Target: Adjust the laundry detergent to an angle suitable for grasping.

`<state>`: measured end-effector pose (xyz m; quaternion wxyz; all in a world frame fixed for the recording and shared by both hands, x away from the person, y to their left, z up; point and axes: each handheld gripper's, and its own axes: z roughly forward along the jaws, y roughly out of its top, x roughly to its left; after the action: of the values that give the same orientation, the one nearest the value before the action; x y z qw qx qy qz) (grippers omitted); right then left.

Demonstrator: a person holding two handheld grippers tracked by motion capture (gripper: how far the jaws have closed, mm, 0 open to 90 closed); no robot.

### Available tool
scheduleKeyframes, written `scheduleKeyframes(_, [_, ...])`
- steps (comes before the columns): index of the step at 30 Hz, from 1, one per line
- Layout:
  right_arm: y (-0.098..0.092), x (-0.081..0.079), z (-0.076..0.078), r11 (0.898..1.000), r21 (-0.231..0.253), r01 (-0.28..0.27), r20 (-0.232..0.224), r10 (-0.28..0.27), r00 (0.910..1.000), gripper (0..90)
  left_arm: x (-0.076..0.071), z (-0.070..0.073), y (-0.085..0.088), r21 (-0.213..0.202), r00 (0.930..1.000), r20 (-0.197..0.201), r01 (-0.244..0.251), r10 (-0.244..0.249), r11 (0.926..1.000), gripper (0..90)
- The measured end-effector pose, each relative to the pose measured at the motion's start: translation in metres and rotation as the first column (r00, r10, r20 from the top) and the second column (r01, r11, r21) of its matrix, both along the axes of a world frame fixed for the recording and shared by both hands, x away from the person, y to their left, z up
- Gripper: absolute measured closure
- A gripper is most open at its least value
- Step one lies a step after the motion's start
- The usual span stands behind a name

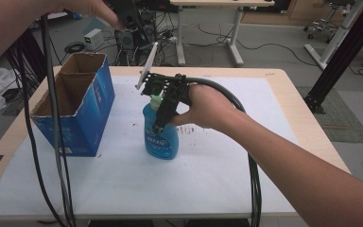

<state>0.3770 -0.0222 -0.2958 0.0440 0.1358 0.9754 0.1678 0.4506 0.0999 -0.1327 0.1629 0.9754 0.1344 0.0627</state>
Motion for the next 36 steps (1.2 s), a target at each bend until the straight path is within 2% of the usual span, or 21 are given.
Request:
scheduleKeyframes(4, [-0.007, -0.002, 0.007, 0.999, 0.035, -0.03, 0.008, 0.03, 0.9995, 37.6, 0.0, 0.0, 0.001, -0.002, 1.0, -0.001, -0.004, 0.004, 1.0, 20.6])
scheduleKeyframes(6, [-0.013, -0.002, 0.012, 0.998, 0.048, -0.034, -0.015, 0.035, 0.9993, 37.5, 0.0, 0.0, 0.002, 0.003, 1.0, -0.003, -0.003, 0.003, 1.0, 20.6])
scheduleKeyframes(11, [-0.025, -0.007, 0.024, 0.993, 0.06, -0.102, -0.029, 0.104, 0.9942, 37.6, 0.0, -0.001, 0.001, 0.006, 1.0, -0.005, -0.003, 0.003, 1.0, 20.6])
scheduleKeyframes(16, [-0.036, -0.013, 0.035, 0.983, 0.047, -0.179, -0.018, 0.18, 0.9834, 37.6, -0.001, -0.001, 0.0, 0.014, 1.0, -0.006, 0.006, -0.006, 0.9999, 20.6])
scheduleKeyframes(19, [-0.043, -0.017, 0.037, 0.97, 0.05, -0.238, -0.004, 0.239, 0.971, 37.6, -0.001, -0.002, 0.0, 0.015, 1.0, -0.007, 0.004, -0.004, 0.9999, 20.6])
scheduleKeyframes(21, [-0.046, -0.02, 0.037, 0.96, 0.049, -0.275, 0.008, 0.275, 0.9614, 37.6, -0.001, -0.002, 0.0, 0.019, 0.9999, -0.005, 0.011, -0.011, 0.9998, 20.6])
scheduleKeyframes(23, [-0.047, -0.022, 0.037, 0.956, 0.043, -0.289, 0.015, 0.289, 0.9572, 37.6, -0.002, -0.002, -0.002, 0.018, 1.0, -0.007, 0.005, -0.005, 0.9998, 20.6])
scheduleKeyframes(24, [-0.048, -0.023, 0.037, 0.951, 0.05, -0.306, 0.023, 0.305, 0.952, 37.6, -0.002, -0.002, -0.002, 0.019, 0.9999, -0.008, 0.006, -0.006, 0.9998, 20.6])
scheduleKeyframes(27, [-0.048, -0.023, 0.035, 0.946, 0.054, -0.321, 0.025, 0.32, 0.9471, 37.6, -0.002, -0.003, -0.004, 0.017, 0.9999, -0.007, 0.01, -0.01, 0.9998, 20.6])
scheduleKeyframes(36, [-0.052, -0.022, 0.014, 0.945, 0.065, -0.32, 0.027, 0.319, 0.9473, 37.7, -0.004, -0.003, -0.006, 0.026, 0.9998, -0.004, 0.018, -0.018, 0.9995, 20.6])
